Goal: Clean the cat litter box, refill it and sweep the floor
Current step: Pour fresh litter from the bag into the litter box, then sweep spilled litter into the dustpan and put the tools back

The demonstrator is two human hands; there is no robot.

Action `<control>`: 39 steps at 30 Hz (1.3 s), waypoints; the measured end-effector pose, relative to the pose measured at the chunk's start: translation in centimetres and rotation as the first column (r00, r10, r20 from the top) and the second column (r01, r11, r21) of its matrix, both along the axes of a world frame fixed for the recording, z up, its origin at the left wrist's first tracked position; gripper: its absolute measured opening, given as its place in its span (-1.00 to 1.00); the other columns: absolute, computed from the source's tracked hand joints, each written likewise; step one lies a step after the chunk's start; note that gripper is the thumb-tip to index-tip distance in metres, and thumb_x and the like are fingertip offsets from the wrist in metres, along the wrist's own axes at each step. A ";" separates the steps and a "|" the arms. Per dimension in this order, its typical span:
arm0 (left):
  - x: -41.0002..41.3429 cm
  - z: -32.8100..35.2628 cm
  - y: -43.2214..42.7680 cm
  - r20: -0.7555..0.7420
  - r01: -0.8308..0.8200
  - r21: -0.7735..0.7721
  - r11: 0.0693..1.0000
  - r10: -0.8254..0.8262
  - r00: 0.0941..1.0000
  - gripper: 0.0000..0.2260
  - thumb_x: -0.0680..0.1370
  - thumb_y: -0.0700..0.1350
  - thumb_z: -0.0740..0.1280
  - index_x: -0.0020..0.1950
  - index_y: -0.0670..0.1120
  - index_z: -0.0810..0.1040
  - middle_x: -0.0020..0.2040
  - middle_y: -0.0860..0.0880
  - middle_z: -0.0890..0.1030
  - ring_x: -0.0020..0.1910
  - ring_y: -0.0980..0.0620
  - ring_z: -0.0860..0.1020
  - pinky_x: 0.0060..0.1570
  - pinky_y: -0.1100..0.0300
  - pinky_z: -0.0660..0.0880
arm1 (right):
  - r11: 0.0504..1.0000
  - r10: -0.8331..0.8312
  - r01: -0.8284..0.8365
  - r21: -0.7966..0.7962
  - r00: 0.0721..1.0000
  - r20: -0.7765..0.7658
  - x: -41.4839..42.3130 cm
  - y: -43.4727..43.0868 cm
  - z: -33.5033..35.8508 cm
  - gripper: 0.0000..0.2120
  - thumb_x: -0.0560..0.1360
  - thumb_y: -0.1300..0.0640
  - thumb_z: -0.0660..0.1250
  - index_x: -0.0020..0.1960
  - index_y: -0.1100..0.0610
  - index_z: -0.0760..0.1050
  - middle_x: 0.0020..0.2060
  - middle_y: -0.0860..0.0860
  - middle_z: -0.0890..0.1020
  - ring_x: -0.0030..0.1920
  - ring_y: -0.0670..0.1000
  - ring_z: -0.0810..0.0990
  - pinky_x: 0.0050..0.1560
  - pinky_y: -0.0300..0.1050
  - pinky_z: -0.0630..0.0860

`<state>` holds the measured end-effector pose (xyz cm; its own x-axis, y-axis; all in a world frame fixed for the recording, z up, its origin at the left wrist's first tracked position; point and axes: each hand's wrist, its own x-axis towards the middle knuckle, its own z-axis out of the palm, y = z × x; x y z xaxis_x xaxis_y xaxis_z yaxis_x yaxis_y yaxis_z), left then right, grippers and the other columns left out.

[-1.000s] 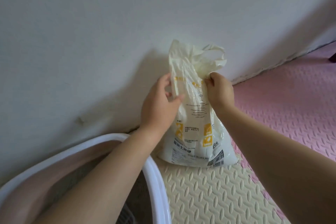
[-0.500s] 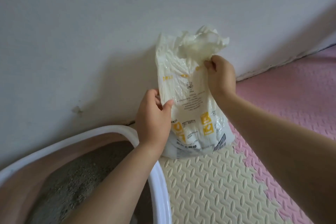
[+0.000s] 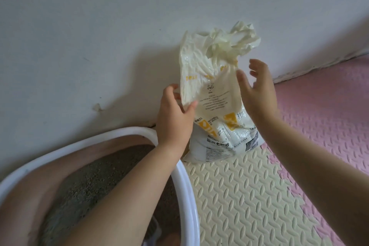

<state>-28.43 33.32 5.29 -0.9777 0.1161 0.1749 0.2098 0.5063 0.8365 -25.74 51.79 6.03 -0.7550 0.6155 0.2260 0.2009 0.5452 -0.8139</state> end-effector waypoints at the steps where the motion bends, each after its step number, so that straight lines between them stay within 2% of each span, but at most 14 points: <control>1: 0.0 -0.1 -0.1 -0.022 0.046 -0.024 0.999 -0.046 0.999 -0.47 0.48 0.02 0.40 0.38 -0.02 0.28 0.22 0.06 0.48 0.08 0.14 0.53 0.02 0.14 0.52 | 0.995 0.047 -0.046 0.084 0.999 -0.018 1.7 -0.6 -0.4 -0.47 0.54 -0.12 0.22 0.44 0.05 0.24 0.37 -0.05 0.38 0.34 -0.07 0.37 0.34 -0.04 0.35; 3: 0.3 -0.3 -0.5 -0.048 0.155 -0.136 0.979 -0.162 0.986 -0.26 0.50 0.04 0.38 0.53 -0.07 0.02 0.47 -0.06 0.24 0.40 0.05 0.31 0.28 0.25 0.32 | 0.954 0.180 -0.193 0.229 0.981 0.078 4.5 -2.0 -1.4 -0.40 0.53 -0.14 0.22 0.49 0.01 0.15 0.46 -0.03 0.27 0.44 -0.04 0.24 0.41 -0.07 0.20; 6: 1.4 -0.3 -2.1 -0.067 0.286 -0.319 0.904 -0.322 0.944 -0.11 0.51 0.04 0.36 0.54 -0.12 -0.23 0.57 -0.09 -0.14 0.52 0.06 -0.06 0.37 0.36 -0.06 | 0.867 0.282 -0.385 0.315 0.902 0.326 6.0 -3.2 -3.9 -0.25 0.46 -0.32 0.11 0.54 -0.04 -0.01 0.55 -0.02 -0.02 0.53 -0.02 -0.10 0.48 -0.02 -0.04; 9: 3.1 0.1 -5.6 0.009 0.383 -0.437 0.814 -0.421 0.907 -0.14 0.54 0.12 0.27 0.52 -0.02 -0.33 0.54 -0.02 -0.28 0.53 0.01 -0.09 0.44 0.16 0.00 | 0.858 0.243 -0.382 0.343 0.891 0.384 6.1 -3.6 -4.9 -0.24 0.47 -0.33 0.05 0.55 -0.02 -0.05 0.55 0.02 -0.12 0.53 0.01 -0.23 0.52 0.07 -0.09; 12: 6.0 0.5 -11.7 0.091 0.419 -0.526 0.740 -0.441 0.893 -0.23 0.55 0.16 0.19 0.52 0.04 -0.30 0.54 0.05 -0.28 0.52 0.04 -0.11 0.45 0.11 -0.04 | 0.867 0.195 -0.290 0.406 0.946 0.259 8.0 -5.4 -3.6 -0.34 0.52 -0.15 0.21 0.51 0.13 0.14 0.52 0.11 0.11 0.53 0.09 0.00 0.50 0.06 0.02; 15: 10.2 -0.3 -20.1 0.202 0.433 -0.628 0.647 -0.402 0.893 -0.29 0.53 0.32 0.05 0.48 0.16 -0.32 0.48 0.17 -0.37 0.48 0.17 -0.24 0.42 0.19 -0.16 | 0.887 0.280 -0.334 0.319 0.938 0.204 11.9 -10.3 -3.5 -0.51 0.52 -0.13 0.19 0.32 0.15 0.38 0.28 0.07 0.44 0.33 0.06 0.36 0.33 0.04 0.35; 18: 14.0 -1.8 -28.6 0.300 0.407 -0.731 0.548 -0.279 0.913 -0.30 0.43 0.44 -0.22 0.47 0.18 -0.37 0.49 0.14 -0.37 0.50 0.10 -0.24 0.47 0.05 -0.09 | 0.868 0.376 -0.478 0.136 0.810 0.449 15.2 -15.1 -5.0 -0.46 0.49 -0.19 0.24 0.37 0.06 0.32 0.27 0.01 0.43 0.29 0.03 0.41 0.23 -0.05 0.38; 20: 15.8 -2.4 -33.1 0.289 0.334 -0.791 0.512 -0.169 0.942 -0.26 0.43 0.44 -0.29 0.53 0.11 -0.25 0.54 0.07 -0.28 0.52 0.04 -0.18 0.47 -0.06 0.00 | 0.860 0.380 -0.506 0.065 0.721 0.579 16.4 -17.1 -6.1 -0.34 0.48 -0.19 0.28 0.46 0.07 0.19 0.33 0.03 0.38 0.33 0.07 0.38 0.24 -0.02 0.37; 24: 18.4 -2.9 -39.3 0.233 0.132 -0.847 0.515 0.137 0.963 -0.31 0.56 0.29 -0.01 0.55 -0.01 -0.18 0.56 -0.06 -0.18 0.54 -0.09 -0.11 0.44 -0.10 0.01 | 0.882 0.318 -0.466 0.076 0.704 0.635 17.1 -18.7 -6.7 -0.28 0.48 -0.11 0.32 0.50 0.12 0.10 0.33 0.10 0.39 0.31 0.15 0.40 0.22 0.07 0.40; 27: 19.1 -4.2 -41.9 0.295 0.046 -0.824 0.564 0.358 0.886 -0.27 0.57 0.13 0.17 0.54 -0.25 -0.08 0.54 -0.27 -0.02 0.51 -0.22 0.01 0.43 -0.12 0.10 | 0.876 0.299 -0.471 0.103 0.698 0.651 16.8 -19.1 -6.4 -0.37 0.49 -0.02 0.30 0.46 0.15 0.16 0.27 0.14 0.41 0.24 0.19 0.44 0.15 0.08 0.43; 29: 19.2 -5.2 -42.5 0.410 0.024 -0.709 0.704 0.385 0.827 -0.29 0.58 0.05 0.21 0.50 -0.33 -0.05 0.51 -0.30 0.05 0.49 -0.22 0.11 0.42 -0.10 0.15 | 0.869 0.283 -0.476 0.133 0.701 0.655 16.7 -19.3 -6.2 -0.44 0.50 0.01 0.28 0.42 0.16 0.20 0.22 0.15 0.43 0.19 0.19 0.45 0.10 0.08 0.44; 31: 19.6 -5.6 -42.7 0.451 -0.019 -0.617 0.787 0.373 0.811 -0.31 0.59 0.02 0.22 0.52 -0.28 -0.08 0.55 -0.19 0.01 0.51 -0.10 0.09 0.45 -0.01 0.12 | 0.869 0.282 -0.477 0.136 0.700 0.656 16.7 -19.7 -6.2 -0.47 0.50 0.03 0.26 0.40 0.15 0.21 0.19 0.14 0.43 0.16 0.19 0.45 0.04 0.08 0.44; 34: 19.9 -5.7 -42.3 0.421 -0.060 -0.593 0.803 0.373 0.827 -0.29 0.60 -0.01 0.21 0.54 -0.23 -0.16 0.57 -0.11 -0.09 0.53 -0.01 -0.02 0.47 0.11 0.00 | 0.867 0.283 -0.480 0.132 0.693 0.664 16.8 -19.7 -6.1 -0.47 0.51 0.03 0.26 0.42 0.13 0.20 0.22 0.12 0.41 0.18 0.18 0.45 0.04 0.07 0.45; 39: 19.7 -5.5 -41.7 0.376 -0.075 -0.604 0.793 0.367 0.851 -0.27 0.59 -0.05 0.25 0.54 -0.25 -0.16 0.56 -0.14 -0.12 0.53 -0.07 0.02 0.43 0.13 0.03 | 0.852 0.269 -0.497 0.166 0.687 0.674 16.8 -19.7 -6.0 -0.48 0.51 0.05 0.25 0.41 0.14 0.21 0.21 0.13 0.42 0.19 0.18 0.43 0.01 0.06 0.43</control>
<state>-8.69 -8.42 -0.24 -0.9315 -0.1814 -0.3153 -0.2944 0.8851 0.3605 -8.99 32.13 0.03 -0.9446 0.2192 -0.2441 0.2980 0.8843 -0.3593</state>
